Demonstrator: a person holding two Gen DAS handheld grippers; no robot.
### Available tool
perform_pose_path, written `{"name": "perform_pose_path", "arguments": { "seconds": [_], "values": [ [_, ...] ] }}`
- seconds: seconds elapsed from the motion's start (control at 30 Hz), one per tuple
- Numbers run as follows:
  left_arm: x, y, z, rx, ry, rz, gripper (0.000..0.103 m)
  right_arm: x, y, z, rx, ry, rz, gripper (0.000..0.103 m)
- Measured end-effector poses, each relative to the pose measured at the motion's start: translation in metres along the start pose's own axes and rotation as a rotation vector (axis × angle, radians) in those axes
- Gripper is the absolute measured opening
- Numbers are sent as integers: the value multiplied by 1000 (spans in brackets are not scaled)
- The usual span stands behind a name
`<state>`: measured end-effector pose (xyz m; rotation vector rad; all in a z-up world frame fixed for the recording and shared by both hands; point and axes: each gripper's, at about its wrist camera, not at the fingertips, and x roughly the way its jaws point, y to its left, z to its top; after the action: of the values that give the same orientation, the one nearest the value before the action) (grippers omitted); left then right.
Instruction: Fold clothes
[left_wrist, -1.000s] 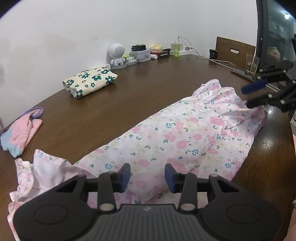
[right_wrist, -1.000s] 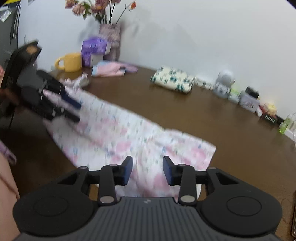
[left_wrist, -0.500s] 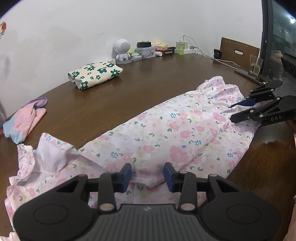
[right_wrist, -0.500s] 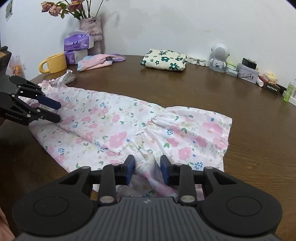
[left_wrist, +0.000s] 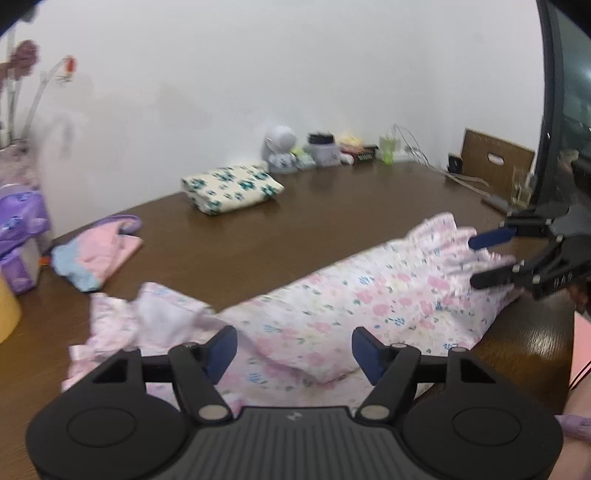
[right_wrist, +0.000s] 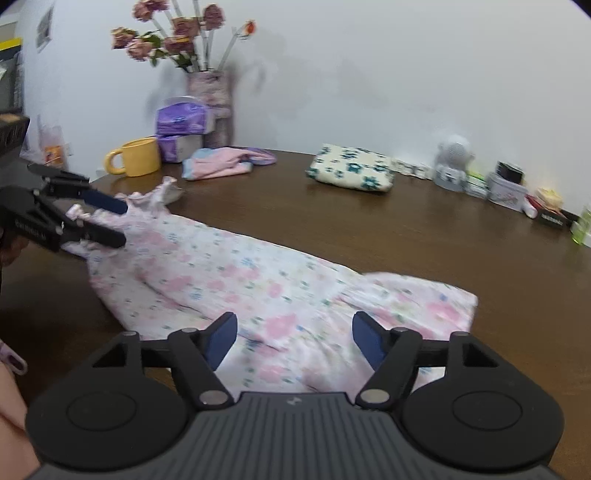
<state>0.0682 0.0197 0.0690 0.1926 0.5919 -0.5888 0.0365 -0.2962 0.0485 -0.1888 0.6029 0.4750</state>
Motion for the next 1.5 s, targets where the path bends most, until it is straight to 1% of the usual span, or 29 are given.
{"name": "perform_pose_path", "arguments": {
  "seconds": [0.03, 0.1, 0.2, 0.27, 0.33, 0.4, 0.5, 0.6, 0.67, 0.73, 0.8, 0.87, 0.9, 0.93, 0.97, 1.03, 1.13, 1.23, 1.3, 1.33, 1.37, 1.4, 1.43, 1.47, 1.5],
  "values": [
    [-8, 6, 1, -11, -5, 8, 68, 1, 3, 4, -8, 3, 11, 71],
    [-26, 25, 3, -21, -8, 48, 68, 7, 9, 16, -28, 12, 36, 71],
    [-41, 56, 6, -17, 23, 121, 68, 19, 19, 43, -73, 37, 66, 71],
    [-45, 79, 11, 11, 55, 142, 68, 33, 29, 65, -113, 66, 104, 72],
    [-38, 101, 17, 41, 102, 146, 68, 50, 41, 86, -152, 100, 138, 72],
    [-28, 122, 24, 78, 151, 142, 68, 70, 64, 107, -199, 141, 172, 72],
    [-2, 146, 34, 150, 232, 111, 67, 100, 94, 133, -255, 217, 224, 72],
    [28, 164, 45, 220, 310, 66, 66, 127, 120, 158, -322, 301, 241, 72],
    [47, 174, 52, 254, 350, 45, 58, 143, 130, 172, -359, 343, 241, 69],
    [65, 183, 58, 270, 376, 3, 57, 159, 138, 185, -382, 376, 243, 66],
    [81, 189, 59, 269, 403, -44, 54, 175, 143, 193, -373, 389, 257, 61],
    [97, 195, 60, 266, 429, -92, 49, 192, 148, 196, -376, 423, 277, 51],
    [104, 197, 59, 277, 448, -108, 48, 201, 150, 198, -378, 440, 286, 49],
    [108, 198, 60, 296, 465, -116, 48, 209, 153, 200, -379, 457, 296, 43],
    [113, 200, 61, 317, 481, -125, 48, 219, 154, 203, -381, 485, 307, 39],
    [119, 202, 66, 351, 500, -141, 47, 233, 158, 208, -392, 522, 320, 38],
    [126, 204, 73, 381, 509, -207, 47, 250, 165, 213, -380, 555, 355, 39],
    [134, 202, 76, 395, 520, -259, 47, 261, 167, 212, -372, 573, 366, 39],
    [139, 202, 74, 401, 536, -271, 47, 267, 164, 211, -352, 583, 369, 39],
    [140, 202, 73, 400, 539, -273, 44, 270, 162, 210, -343, 586, 368, 38],
    [141, 203, 73, 396, 538, -282, 33, 272, 160, 210, -334, 589, 367, 34],
    [141, 203, 71, 394, 533, -287, 28, 274, 158, 209, -319, 588, 372, 31],
    [139, 203, 70, 397, 519, -278, 18, 275, 156, 209, -305, 588, 377, 26],
    [135, 202, 70, 396, 500, -277, 9, 275, 154, 209, -297, 575, 388, 17],
    [130, 202, 69, 395, 481, -278, 9, 275, 154, 209, -294, 565, 397, 14]
  ]
}}
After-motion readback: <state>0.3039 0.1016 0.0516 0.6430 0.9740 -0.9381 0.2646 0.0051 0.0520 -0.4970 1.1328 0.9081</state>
